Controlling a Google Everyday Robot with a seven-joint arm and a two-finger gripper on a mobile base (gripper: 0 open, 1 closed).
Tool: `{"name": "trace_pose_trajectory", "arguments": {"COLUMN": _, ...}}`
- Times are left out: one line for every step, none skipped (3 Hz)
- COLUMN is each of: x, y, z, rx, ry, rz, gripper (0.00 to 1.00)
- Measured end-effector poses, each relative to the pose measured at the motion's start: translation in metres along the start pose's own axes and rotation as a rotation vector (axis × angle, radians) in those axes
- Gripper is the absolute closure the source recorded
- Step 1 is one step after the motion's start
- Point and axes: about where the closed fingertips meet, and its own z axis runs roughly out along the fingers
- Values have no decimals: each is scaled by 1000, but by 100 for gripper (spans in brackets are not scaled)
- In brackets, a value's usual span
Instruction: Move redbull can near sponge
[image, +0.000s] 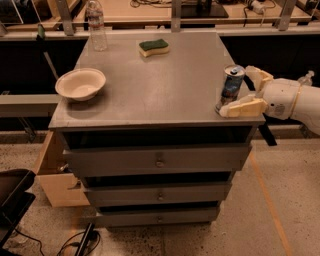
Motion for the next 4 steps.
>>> {"name": "trace_pose_trajectory", "arguments": {"x": -1, "y": -1, "z": 10, "rx": -12, "ry": -36, "rz": -4, "gripper": 26}}
{"name": "trace_pose_trajectory", "arguments": {"x": -2, "y": 0, "z": 11, "rx": -15, "ry": -35, "rz": -4, "gripper": 48}}
{"name": "trace_pose_trajectory", "arguments": {"x": -3, "y": 2, "z": 14, "rx": -20, "ry": -36, "rz": -5, "gripper": 72}}
{"name": "trace_pose_trajectory", "arguments": {"x": -3, "y": 3, "z": 17, "rx": -25, "ry": -37, "rz": -5, "gripper": 96}}
